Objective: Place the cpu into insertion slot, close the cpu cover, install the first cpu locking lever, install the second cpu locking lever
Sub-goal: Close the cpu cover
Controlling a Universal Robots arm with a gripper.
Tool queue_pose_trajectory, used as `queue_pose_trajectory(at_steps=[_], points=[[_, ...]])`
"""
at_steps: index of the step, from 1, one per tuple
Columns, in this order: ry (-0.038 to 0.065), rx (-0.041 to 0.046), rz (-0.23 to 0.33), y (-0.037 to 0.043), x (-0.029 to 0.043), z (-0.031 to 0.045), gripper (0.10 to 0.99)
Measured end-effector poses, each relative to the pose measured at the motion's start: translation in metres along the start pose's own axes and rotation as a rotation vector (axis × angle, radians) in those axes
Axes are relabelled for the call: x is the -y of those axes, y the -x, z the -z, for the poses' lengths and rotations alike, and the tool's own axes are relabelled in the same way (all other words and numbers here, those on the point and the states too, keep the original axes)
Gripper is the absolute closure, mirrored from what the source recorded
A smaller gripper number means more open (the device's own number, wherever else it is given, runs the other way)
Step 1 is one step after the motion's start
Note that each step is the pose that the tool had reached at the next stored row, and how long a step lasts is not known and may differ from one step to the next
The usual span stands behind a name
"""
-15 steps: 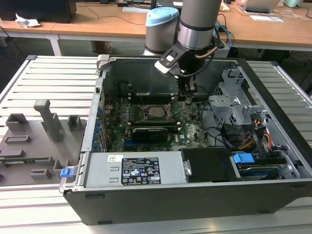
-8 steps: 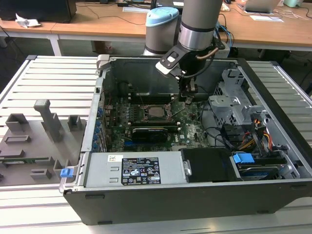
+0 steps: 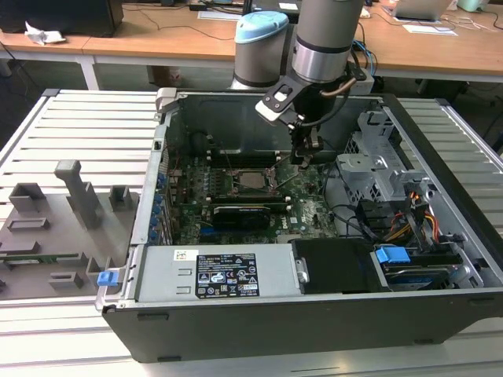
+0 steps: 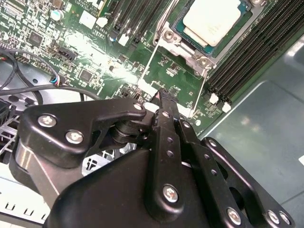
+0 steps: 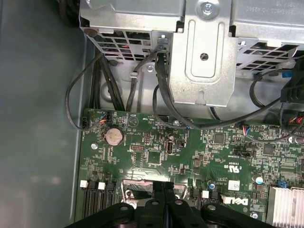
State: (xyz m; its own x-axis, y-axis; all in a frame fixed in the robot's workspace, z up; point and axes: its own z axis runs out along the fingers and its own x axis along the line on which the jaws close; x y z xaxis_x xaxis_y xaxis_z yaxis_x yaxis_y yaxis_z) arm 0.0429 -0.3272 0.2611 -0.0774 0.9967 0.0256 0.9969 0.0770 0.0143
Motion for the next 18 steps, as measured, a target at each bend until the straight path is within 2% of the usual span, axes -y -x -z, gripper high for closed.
queue_pose_trajectory(at_steps=[9, 18], points=[[0.0, 0.0, 0.0, 0.0001, -0.0025, -0.0001, 0.98], [0.0, 0.0, 0.002, -0.0003, -0.0147, -0.0006, 0.98]])
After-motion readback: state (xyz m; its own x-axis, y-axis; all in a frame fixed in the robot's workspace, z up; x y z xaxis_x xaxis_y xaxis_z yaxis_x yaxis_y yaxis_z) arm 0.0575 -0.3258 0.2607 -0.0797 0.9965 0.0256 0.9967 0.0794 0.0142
